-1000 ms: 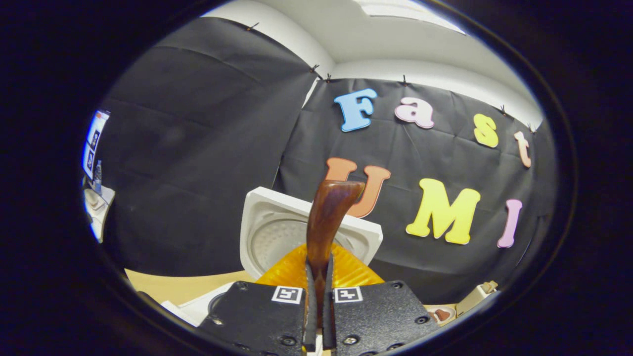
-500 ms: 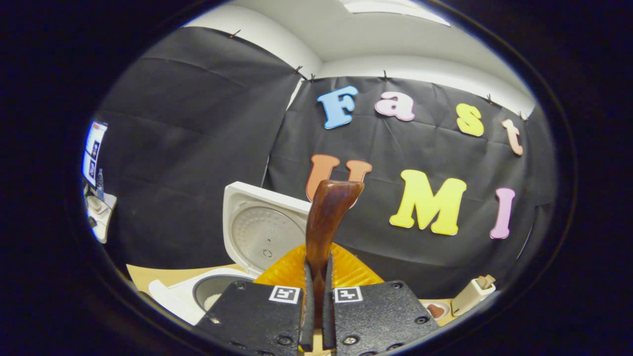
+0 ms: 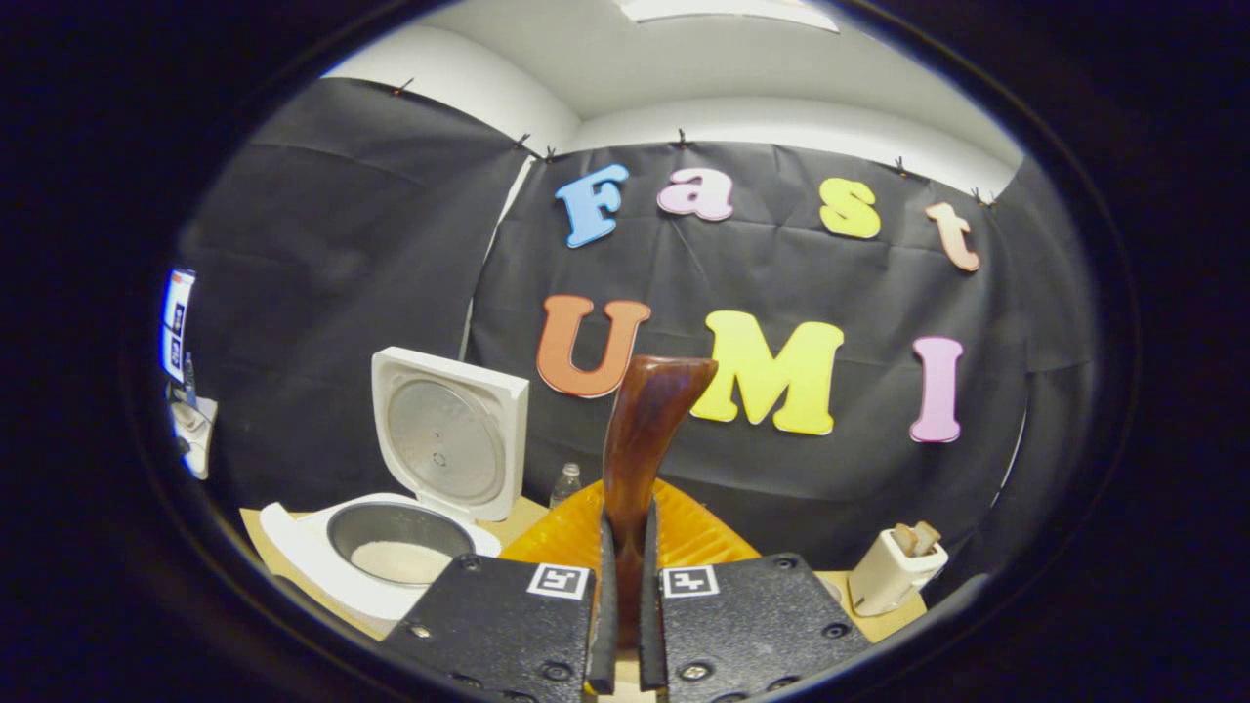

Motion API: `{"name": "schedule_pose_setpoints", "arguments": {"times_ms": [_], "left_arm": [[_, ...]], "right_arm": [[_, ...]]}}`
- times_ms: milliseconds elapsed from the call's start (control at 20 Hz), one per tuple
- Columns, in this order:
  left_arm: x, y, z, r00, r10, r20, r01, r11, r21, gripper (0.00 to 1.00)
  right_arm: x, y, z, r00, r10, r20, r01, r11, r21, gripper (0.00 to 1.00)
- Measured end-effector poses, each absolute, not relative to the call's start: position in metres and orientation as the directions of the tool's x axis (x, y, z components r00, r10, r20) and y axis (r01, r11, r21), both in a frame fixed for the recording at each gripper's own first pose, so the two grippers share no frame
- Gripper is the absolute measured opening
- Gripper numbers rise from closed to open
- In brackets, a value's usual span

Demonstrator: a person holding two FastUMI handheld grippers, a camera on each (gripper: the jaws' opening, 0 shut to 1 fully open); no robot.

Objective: Close the left gripper, press the button to open the rice cooker; take a wooden spoon from the chopstick holder with the right hand, scoop a spoonful of rice and pour it into the rice cooker, then put the wooden spoon back into the chopstick holder.

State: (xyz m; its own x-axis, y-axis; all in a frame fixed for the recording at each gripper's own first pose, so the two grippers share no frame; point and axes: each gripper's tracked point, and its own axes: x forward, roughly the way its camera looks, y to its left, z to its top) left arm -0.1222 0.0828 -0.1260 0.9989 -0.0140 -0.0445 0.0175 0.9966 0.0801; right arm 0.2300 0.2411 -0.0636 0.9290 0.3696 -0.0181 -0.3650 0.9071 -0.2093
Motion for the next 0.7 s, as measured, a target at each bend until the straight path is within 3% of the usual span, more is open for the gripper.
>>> {"name": "schedule_pose_setpoints", "arguments": {"times_ms": [700], "left_arm": [[-0.094, 0.053, -0.133, 0.999, -0.021, -0.036, 0.022, 0.999, 0.042, 0.93]], "right_arm": [[0.226, 0.073, -0.097, 0.982, 0.187, -0.039, -0.190, 0.973, -0.130, 0.17]]}}
